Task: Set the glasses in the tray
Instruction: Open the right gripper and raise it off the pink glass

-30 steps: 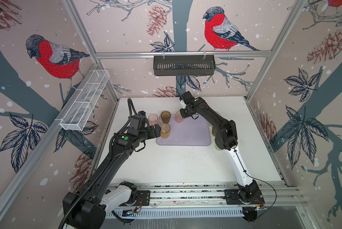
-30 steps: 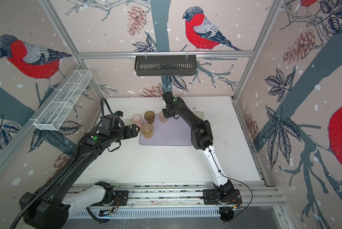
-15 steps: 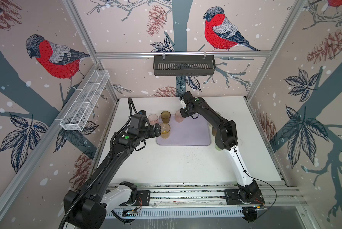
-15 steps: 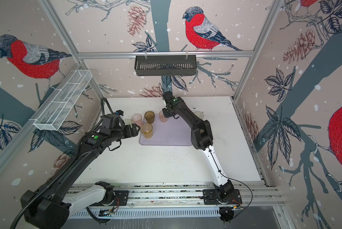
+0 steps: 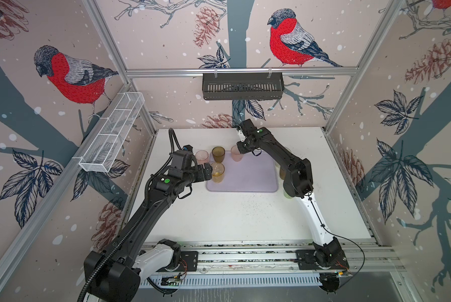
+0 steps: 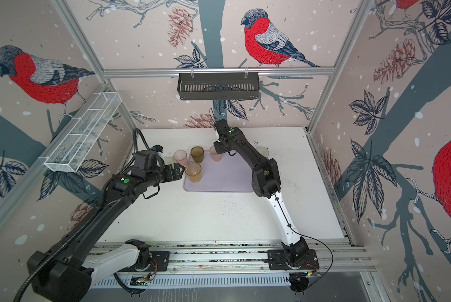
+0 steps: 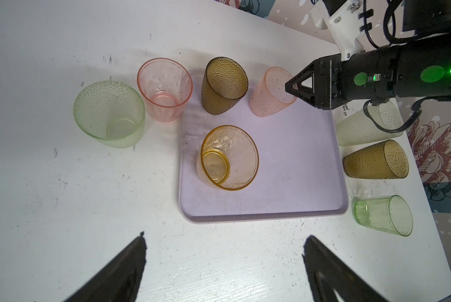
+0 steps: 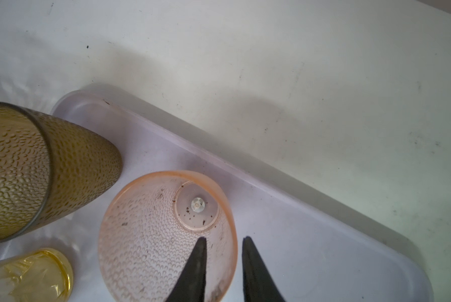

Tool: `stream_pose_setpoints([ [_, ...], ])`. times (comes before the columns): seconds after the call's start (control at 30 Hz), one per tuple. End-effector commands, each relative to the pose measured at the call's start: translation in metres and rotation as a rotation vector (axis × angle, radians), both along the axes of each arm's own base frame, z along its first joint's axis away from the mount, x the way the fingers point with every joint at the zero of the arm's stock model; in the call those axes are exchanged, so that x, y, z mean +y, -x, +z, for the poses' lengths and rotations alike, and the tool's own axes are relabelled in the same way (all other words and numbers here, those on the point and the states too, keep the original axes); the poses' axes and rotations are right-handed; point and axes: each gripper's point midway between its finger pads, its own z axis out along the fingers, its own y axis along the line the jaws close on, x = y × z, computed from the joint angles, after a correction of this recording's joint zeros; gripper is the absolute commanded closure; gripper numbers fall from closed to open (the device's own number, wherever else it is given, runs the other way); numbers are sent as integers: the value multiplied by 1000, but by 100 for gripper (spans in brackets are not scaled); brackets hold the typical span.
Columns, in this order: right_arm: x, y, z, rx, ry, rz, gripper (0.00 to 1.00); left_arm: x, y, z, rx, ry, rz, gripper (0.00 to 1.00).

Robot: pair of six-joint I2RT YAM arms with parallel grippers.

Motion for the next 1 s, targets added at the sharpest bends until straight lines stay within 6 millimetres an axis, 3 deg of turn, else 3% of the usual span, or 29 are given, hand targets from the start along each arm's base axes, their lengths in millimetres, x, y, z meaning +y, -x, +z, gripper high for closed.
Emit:
stream_pose_setpoints([
  [0.0, 3, -3, 2, -6, -18, 1, 72, 0, -2, 6, -20, 2, 1, 6],
  [0.97, 6, -6, 33, -64, -52, -2, 60, -4, -4, 7, -22, 21, -8, 6],
])
